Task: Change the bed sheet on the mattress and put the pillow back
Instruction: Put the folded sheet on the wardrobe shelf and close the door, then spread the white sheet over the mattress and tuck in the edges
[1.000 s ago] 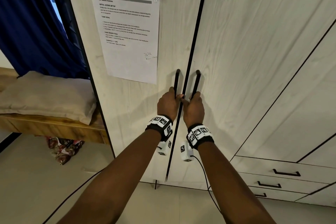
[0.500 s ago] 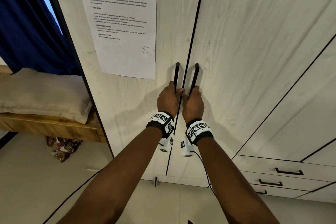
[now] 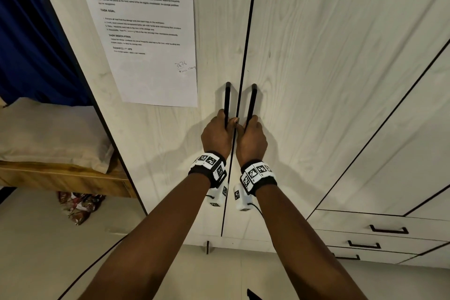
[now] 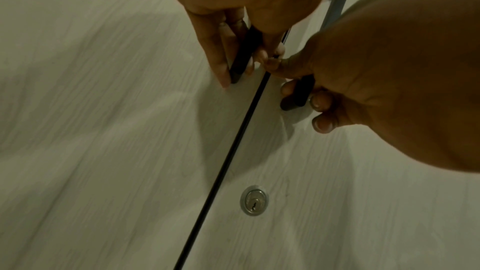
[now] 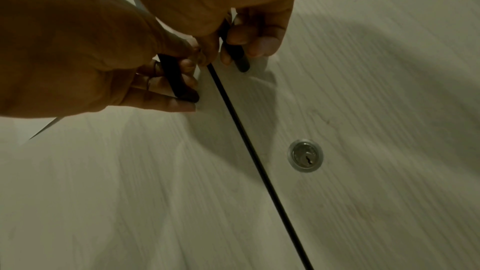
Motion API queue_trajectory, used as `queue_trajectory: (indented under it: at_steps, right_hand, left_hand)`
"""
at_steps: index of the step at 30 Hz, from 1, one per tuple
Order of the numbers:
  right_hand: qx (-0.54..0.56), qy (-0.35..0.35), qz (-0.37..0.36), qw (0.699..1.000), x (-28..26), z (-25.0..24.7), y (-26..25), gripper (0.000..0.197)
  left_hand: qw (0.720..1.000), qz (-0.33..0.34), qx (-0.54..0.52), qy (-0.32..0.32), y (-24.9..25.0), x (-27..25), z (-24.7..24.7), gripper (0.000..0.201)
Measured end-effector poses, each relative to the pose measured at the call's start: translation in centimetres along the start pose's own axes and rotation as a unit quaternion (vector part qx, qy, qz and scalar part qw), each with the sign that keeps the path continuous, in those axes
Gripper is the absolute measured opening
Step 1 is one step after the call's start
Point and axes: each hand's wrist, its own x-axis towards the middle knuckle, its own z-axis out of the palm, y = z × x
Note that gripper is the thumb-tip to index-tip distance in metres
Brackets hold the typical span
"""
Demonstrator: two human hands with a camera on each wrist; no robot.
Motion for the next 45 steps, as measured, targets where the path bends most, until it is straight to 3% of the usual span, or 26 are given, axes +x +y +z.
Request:
queue_trajectory:
  at_steps: [12,16,21,26,33,42,45]
  right_hand:
    - [0.011,-0.009,0.006,1.0,-0.2,-0.8,-0.8,0.033]
    - [-0.025,-0.033,0.017,0.999,-1.1,-1.7,-1.6,0.033]
    - [-0.078,-0.066,0.029,0.994,-6.9,-1.7,0.2,0.038]
    - [-0.14,-0.191,-0.018,0.971,-15.2,-0.7,0.3,0.046]
    - [-0.171,-0.317,-0.141,0.922,-25.0,1.1,-3.3,0.026]
    - [-0.094,-0.426,-0.321,0.841,-34.8,4.2,-10.7,0.023]
    - [-0.065,-0.455,-0.392,0.797,-38.4,4.3,-12.8,0.019]
  left_hand:
    - [0.999,0.006,-0.035,-0.037,0.3,0.1,-1.3,0.037]
    - [0.996,-0.005,-0.022,-0.082,0.4,-0.4,-2.2,0.02]
    - [0.994,-0.001,0.05,-0.102,-1.9,-5.0,-4.6,0.053]
    - [0.966,-0.015,0.183,-0.183,-7.3,-11.4,-8.4,0.034]
    - [0.933,-0.093,0.276,-0.209,-14.0,-21.1,-16.7,0.023]
    - [0.875,-0.31,0.348,-0.13,-17.2,-33.7,-27.9,0.026]
    - [0.853,-0.382,0.345,-0.085,-17.1,-39.0,-30.5,0.024]
